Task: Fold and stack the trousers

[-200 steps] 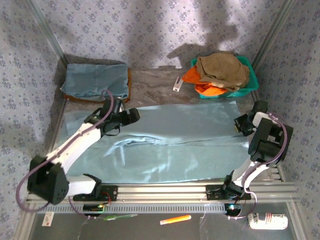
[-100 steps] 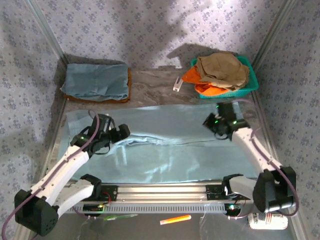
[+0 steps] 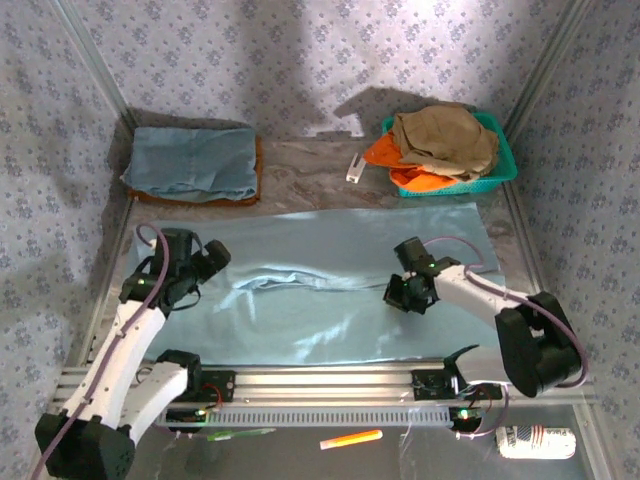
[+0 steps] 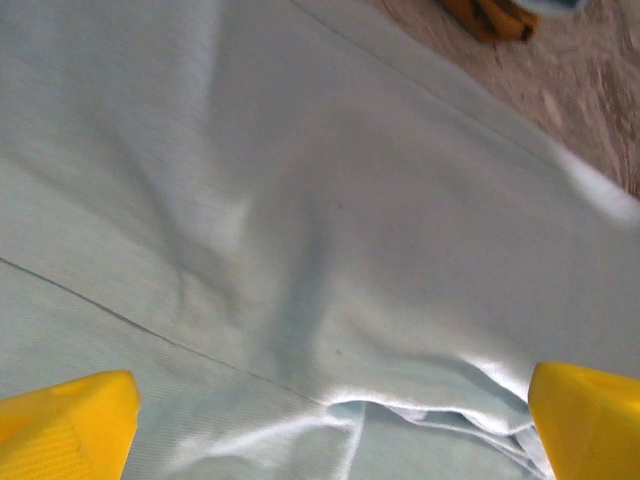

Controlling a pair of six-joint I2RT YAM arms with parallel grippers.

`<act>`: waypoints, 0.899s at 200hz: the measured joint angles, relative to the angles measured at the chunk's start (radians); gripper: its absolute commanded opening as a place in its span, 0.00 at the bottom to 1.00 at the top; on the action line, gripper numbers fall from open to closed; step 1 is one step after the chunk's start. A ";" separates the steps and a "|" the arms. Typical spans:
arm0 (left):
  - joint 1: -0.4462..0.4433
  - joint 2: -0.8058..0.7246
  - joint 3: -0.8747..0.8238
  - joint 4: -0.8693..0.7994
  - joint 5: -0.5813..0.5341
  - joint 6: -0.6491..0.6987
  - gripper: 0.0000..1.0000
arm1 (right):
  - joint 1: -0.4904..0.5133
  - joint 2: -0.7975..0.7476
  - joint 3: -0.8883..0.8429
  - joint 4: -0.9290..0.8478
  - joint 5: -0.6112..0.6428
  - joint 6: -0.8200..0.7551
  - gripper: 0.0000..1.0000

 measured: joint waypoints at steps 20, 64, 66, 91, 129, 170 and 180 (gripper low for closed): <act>0.085 0.010 0.034 -0.004 0.002 -0.010 0.99 | -0.122 -0.036 -0.018 -0.026 -0.007 -0.014 0.00; 0.305 0.114 0.142 -0.003 0.040 -0.035 0.99 | -0.235 -0.079 -0.005 -0.130 0.058 -0.062 0.00; 0.314 0.123 0.149 -0.003 0.043 -0.035 0.98 | -0.237 -0.080 -0.003 -0.133 0.061 -0.064 0.00; 0.428 0.268 0.227 0.024 0.087 -0.029 0.94 | -0.227 -0.116 0.010 -0.137 0.073 -0.078 0.03; 0.576 0.551 0.360 0.062 0.196 0.047 0.86 | -0.091 -0.122 0.050 -0.092 0.079 -0.077 0.06; 0.689 0.825 0.519 0.064 0.365 0.227 0.75 | -0.056 -0.090 0.069 -0.009 0.057 -0.093 0.08; 0.687 0.866 0.539 0.066 0.382 0.263 0.75 | -0.056 -0.087 0.069 0.007 0.051 -0.101 0.09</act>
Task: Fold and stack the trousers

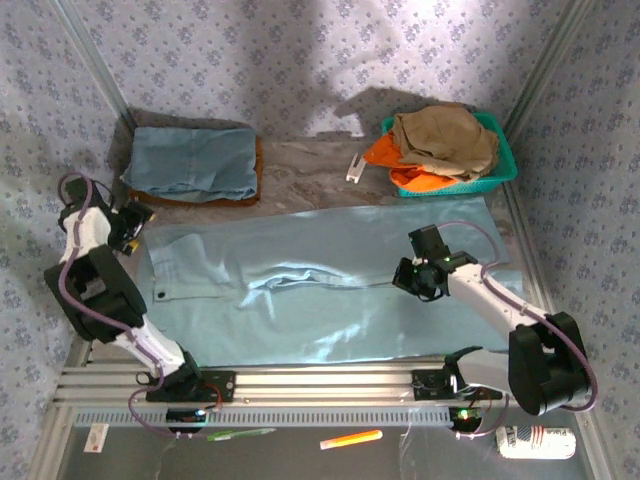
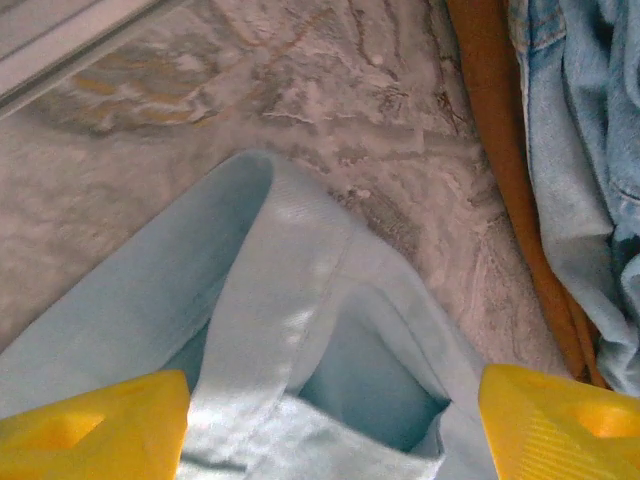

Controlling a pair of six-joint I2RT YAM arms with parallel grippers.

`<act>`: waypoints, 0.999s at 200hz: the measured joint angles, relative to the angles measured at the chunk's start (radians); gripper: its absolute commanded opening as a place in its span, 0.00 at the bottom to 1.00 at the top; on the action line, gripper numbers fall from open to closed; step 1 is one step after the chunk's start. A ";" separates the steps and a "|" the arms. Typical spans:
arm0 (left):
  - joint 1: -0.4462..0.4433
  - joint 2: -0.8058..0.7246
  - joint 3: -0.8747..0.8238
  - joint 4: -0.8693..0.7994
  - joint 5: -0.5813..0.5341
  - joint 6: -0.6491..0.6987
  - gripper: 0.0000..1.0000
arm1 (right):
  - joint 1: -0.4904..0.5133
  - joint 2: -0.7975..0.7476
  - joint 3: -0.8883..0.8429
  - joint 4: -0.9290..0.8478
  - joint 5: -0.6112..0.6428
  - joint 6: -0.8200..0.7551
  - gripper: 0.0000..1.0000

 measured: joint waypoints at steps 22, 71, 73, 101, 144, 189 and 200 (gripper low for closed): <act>-0.006 0.043 0.007 -0.005 0.005 0.063 0.75 | -0.004 0.009 -0.001 0.028 -0.018 -0.018 0.10; -0.059 0.129 0.068 -0.064 -0.071 0.166 0.70 | -0.060 0.022 -0.023 0.058 -0.053 -0.042 0.10; -0.062 0.131 0.068 -0.068 -0.075 0.168 0.70 | -0.061 0.022 -0.023 0.058 -0.053 -0.043 0.10; -0.080 0.135 0.068 -0.114 -0.148 0.178 0.70 | -0.071 0.021 -0.024 0.059 -0.061 -0.064 0.10; -0.090 0.130 0.008 -0.141 -0.171 0.163 0.68 | -0.071 0.019 -0.024 0.059 -0.067 -0.071 0.10; -0.109 0.089 -0.025 -0.141 -0.138 0.155 0.44 | -0.072 -0.008 -0.024 0.059 -0.068 -0.072 0.10; -0.109 0.088 -0.024 -0.133 -0.113 0.146 0.37 | -0.071 -0.017 -0.024 0.058 -0.068 -0.072 0.10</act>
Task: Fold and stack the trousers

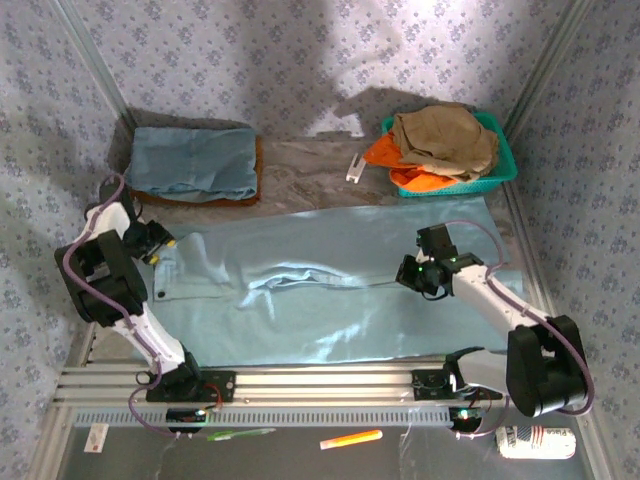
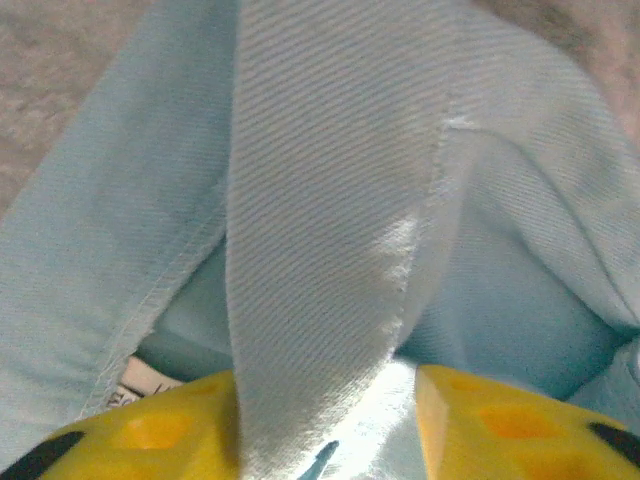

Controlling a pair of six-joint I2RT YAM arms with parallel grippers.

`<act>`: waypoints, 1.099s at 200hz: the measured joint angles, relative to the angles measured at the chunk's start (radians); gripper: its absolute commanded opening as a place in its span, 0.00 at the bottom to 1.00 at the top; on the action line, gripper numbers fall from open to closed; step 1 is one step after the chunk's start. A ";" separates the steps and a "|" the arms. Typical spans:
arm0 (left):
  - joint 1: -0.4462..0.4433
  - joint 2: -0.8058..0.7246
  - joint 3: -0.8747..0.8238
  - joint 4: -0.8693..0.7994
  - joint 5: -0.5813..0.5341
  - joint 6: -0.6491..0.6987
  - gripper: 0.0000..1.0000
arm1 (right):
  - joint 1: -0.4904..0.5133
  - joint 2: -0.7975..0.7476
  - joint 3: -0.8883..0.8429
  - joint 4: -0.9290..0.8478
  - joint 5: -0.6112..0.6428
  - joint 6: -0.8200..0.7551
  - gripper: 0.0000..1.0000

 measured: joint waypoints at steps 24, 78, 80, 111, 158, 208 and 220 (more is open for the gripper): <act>-0.012 0.000 0.019 -0.002 0.024 -0.002 0.19 | 0.000 -0.020 -0.008 0.002 0.000 -0.006 0.10; -0.025 -0.028 0.107 -0.033 0.021 0.003 0.00 | 0.000 -0.042 -0.034 0.000 0.000 -0.006 0.09; -0.025 -0.029 0.109 -0.034 0.020 0.003 0.00 | 0.000 -0.042 -0.034 0.000 0.000 -0.006 0.09; -0.022 -0.043 0.161 -0.051 0.017 0.002 0.00 | 0.001 -0.046 -0.034 0.000 0.001 -0.006 0.08; 0.032 -0.058 0.228 -0.031 0.092 -0.035 0.00 | 0.002 0.008 -0.073 0.040 0.017 -0.006 0.00; 0.097 -0.076 0.206 0.045 0.240 -0.085 0.00 | -0.027 0.068 -0.114 0.110 0.006 0.031 0.00; 0.108 -0.076 0.206 0.059 0.269 -0.090 0.00 | -0.040 0.068 -0.114 0.112 -0.005 0.039 0.00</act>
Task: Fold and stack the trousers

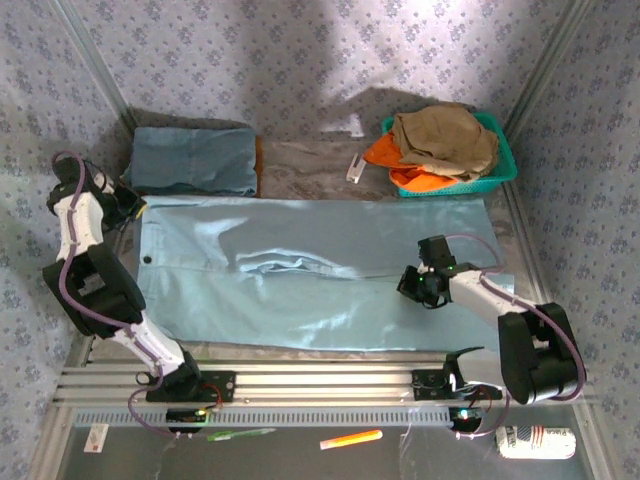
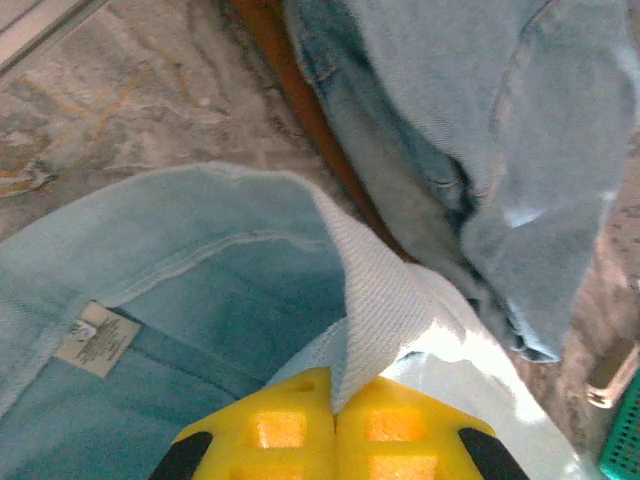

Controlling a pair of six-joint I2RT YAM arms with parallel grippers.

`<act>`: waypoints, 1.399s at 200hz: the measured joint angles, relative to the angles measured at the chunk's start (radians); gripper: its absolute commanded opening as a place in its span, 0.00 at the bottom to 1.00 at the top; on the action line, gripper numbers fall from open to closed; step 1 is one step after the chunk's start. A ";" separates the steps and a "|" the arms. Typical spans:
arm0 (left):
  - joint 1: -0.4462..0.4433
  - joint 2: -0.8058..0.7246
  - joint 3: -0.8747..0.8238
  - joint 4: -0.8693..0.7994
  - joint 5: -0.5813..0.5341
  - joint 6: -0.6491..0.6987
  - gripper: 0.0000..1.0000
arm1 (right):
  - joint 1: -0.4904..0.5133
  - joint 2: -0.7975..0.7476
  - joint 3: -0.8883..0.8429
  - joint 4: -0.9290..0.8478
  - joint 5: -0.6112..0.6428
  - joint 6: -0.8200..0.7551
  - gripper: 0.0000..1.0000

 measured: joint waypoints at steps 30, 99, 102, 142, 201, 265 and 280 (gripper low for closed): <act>0.024 0.000 -0.001 0.035 0.061 -0.033 0.00 | -0.024 0.004 0.000 0.000 -0.016 0.005 0.00; 0.027 0.019 -0.001 0.133 0.103 -0.113 0.02 | -0.051 0.014 0.008 -0.007 -0.034 0.019 0.00; 0.027 0.024 -0.001 0.136 0.103 -0.117 0.04 | -0.056 0.014 0.008 -0.009 -0.035 0.018 0.00; 0.030 0.140 0.013 0.173 0.091 -0.139 0.07 | -0.105 0.011 0.016 -0.039 -0.028 0.014 0.00; 0.034 0.268 0.082 0.195 0.084 -0.146 0.65 | -0.106 -0.006 0.116 -0.173 0.038 -0.042 0.25; -0.011 0.096 -0.061 0.185 -0.034 -0.212 0.74 | -0.039 0.127 0.478 -0.251 0.109 -0.084 0.16; -0.084 0.004 -0.138 0.188 -0.085 -0.239 0.74 | -0.019 0.279 0.578 -0.227 0.104 -0.082 0.00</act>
